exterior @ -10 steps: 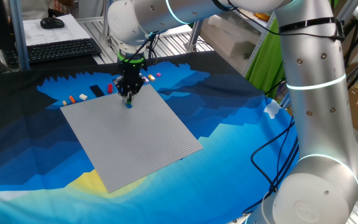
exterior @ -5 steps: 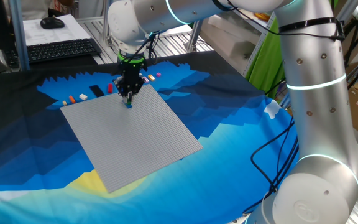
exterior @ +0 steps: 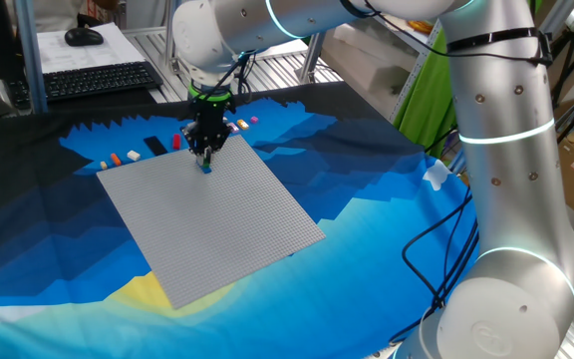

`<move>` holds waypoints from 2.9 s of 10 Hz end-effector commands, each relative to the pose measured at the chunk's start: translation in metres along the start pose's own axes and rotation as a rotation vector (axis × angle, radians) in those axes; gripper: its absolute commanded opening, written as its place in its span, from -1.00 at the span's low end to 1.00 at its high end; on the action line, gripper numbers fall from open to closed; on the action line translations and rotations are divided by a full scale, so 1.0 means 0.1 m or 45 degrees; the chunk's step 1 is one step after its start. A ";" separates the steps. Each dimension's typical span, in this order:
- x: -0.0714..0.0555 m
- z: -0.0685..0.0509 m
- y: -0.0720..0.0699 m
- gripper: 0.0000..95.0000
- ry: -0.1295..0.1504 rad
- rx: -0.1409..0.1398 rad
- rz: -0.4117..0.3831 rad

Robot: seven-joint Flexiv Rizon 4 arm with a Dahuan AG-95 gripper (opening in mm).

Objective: Stack small Lego blocks randomly, one at a time

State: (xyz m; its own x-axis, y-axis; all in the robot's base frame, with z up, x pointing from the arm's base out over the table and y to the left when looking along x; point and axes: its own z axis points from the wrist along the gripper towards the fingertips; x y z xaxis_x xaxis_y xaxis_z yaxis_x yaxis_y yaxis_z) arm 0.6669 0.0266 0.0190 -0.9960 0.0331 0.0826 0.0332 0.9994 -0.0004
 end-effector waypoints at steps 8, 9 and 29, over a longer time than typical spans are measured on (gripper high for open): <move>0.02 0.02 0.01 -1.00 0.010 0.009 0.000; 0.03 0.00 0.01 -1.00 0.015 0.008 0.002; 0.10 0.01 0.01 -1.00 0.018 0.012 0.004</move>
State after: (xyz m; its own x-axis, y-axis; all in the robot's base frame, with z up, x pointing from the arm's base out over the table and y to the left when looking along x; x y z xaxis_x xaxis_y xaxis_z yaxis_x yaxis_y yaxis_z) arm 0.6567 0.0277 0.0186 -0.9947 0.0358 0.0961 0.0349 0.9993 -0.0108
